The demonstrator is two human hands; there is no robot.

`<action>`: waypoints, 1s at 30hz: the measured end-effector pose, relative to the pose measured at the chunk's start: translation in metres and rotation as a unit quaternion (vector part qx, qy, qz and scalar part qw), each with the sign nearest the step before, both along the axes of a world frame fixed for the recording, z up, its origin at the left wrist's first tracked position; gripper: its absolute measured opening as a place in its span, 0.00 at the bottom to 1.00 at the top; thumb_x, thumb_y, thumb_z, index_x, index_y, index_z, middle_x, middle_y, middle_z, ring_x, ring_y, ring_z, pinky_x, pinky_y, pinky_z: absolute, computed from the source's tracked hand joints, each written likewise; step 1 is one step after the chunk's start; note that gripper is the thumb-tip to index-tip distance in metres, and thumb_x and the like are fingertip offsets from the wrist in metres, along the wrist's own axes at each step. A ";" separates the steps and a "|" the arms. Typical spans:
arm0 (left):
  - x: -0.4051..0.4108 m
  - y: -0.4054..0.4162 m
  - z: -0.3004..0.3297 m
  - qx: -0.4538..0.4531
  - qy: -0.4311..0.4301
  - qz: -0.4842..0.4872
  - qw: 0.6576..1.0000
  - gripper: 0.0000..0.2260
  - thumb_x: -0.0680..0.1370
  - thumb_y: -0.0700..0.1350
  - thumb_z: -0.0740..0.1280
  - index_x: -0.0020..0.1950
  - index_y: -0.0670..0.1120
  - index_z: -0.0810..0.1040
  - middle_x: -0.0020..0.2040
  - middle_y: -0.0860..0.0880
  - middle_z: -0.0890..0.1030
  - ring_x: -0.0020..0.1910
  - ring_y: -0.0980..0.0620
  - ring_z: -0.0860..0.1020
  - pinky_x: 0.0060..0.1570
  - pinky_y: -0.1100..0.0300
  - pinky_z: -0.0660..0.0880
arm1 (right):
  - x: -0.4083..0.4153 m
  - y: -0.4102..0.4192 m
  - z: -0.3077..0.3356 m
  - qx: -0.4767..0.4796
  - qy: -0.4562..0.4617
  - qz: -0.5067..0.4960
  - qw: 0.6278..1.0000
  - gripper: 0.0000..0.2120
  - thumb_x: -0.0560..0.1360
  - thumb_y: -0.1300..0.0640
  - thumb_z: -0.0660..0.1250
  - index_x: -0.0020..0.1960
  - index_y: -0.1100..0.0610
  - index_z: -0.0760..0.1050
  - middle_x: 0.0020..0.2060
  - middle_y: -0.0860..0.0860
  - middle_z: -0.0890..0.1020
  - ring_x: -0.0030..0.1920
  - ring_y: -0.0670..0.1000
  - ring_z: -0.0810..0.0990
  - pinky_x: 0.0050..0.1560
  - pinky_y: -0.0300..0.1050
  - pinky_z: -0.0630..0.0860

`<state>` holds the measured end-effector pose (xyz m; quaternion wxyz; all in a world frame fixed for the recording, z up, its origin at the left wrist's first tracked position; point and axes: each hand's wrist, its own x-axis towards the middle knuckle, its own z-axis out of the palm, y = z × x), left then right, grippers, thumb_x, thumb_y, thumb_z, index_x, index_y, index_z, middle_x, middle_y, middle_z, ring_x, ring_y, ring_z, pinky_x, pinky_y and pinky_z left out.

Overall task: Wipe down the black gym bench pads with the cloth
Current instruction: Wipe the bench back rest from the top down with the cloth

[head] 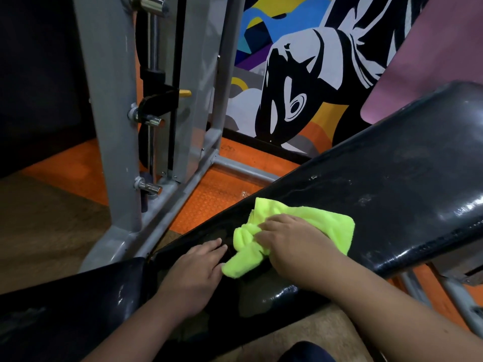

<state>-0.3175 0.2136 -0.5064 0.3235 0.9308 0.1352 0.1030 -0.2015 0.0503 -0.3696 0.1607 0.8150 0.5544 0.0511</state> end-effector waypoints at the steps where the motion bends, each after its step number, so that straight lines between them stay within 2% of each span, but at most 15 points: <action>1: 0.000 0.000 0.000 -0.002 0.001 0.001 1.000 0.22 0.82 0.55 0.57 0.76 0.58 0.61 0.77 0.62 0.58 0.75 0.58 0.56 0.73 0.59 0.56 | 0.002 -0.001 0.003 0.008 0.002 -0.008 1.000 0.17 0.77 0.56 0.57 0.64 0.50 0.76 0.62 0.48 0.78 0.67 0.52 0.71 0.71 0.48 0.64; 4: 0.000 0.000 0.003 -0.003 0.000 0.004 1.000 0.22 0.81 0.55 0.57 0.76 0.58 0.62 0.77 0.62 0.59 0.75 0.57 0.57 0.72 0.58 0.58 | 0.003 0.010 0.001 0.030 -0.016 -0.005 0.999 0.16 0.77 0.56 0.57 0.62 0.50 0.76 0.60 0.48 0.79 0.65 0.53 0.72 0.69 0.51 0.67; 8: -0.001 0.000 0.003 0.000 0.001 0.001 1.000 0.22 0.82 0.55 0.56 0.76 0.57 0.62 0.77 0.62 0.58 0.75 0.58 0.56 0.72 0.60 0.56 | -0.004 -0.003 0.002 -0.022 0.005 0.021 1.000 0.17 0.78 0.54 0.57 0.65 0.50 0.75 0.63 0.49 0.78 0.66 0.53 0.71 0.69 0.50 0.65; 12: -0.001 0.000 0.002 -0.003 0.002 0.004 1.000 0.22 0.82 0.56 0.56 0.76 0.57 0.61 0.77 0.62 0.58 0.76 0.59 0.55 0.73 0.59 0.56 | 0.003 0.002 0.011 -0.001 -0.009 0.017 1.000 0.17 0.78 0.54 0.58 0.65 0.49 0.75 0.63 0.48 0.78 0.65 0.53 0.72 0.69 0.50 0.66; 16: -0.001 0.000 0.003 -0.009 0.001 0.002 1.000 0.22 0.82 0.55 0.56 0.76 0.57 0.62 0.77 0.62 0.58 0.76 0.58 0.56 0.73 0.59 0.56 | -0.003 -0.005 0.005 -0.035 0.009 0.031 0.999 0.18 0.78 0.54 0.57 0.65 0.50 0.75 0.63 0.49 0.78 0.67 0.53 0.71 0.70 0.50 0.66; 21: 0.000 0.000 0.003 -0.005 -0.004 0.008 1.000 0.22 0.82 0.55 0.57 0.76 0.57 0.62 0.77 0.61 0.58 0.76 0.59 0.56 0.72 0.61 0.55 | -0.004 -0.001 0.007 -0.005 -0.006 0.029 1.000 0.17 0.78 0.54 0.58 0.65 0.50 0.75 0.62 0.49 0.78 0.65 0.54 0.71 0.69 0.51 0.67; 25: -0.002 0.000 0.004 -0.014 -0.010 -0.001 1.000 0.22 0.82 0.55 0.57 0.76 0.57 0.62 0.76 0.62 0.59 0.75 0.60 0.55 0.70 0.63 0.54 | -0.011 -0.016 0.003 -0.027 0.044 0.036 0.998 0.18 0.77 0.55 0.58 0.65 0.51 0.75 0.63 0.50 0.78 0.67 0.54 0.71 0.71 0.51 0.65; 30: 0.000 0.000 0.002 -0.014 -0.013 0.006 1.000 0.22 0.82 0.55 0.57 0.76 0.57 0.62 0.77 0.61 0.59 0.75 0.59 0.56 0.71 0.62 0.56 | -0.014 -0.012 -0.002 -0.010 0.018 0.047 0.999 0.18 0.77 0.54 0.55 0.63 0.51 0.76 0.60 0.50 0.79 0.64 0.55 0.72 0.68 0.51 0.67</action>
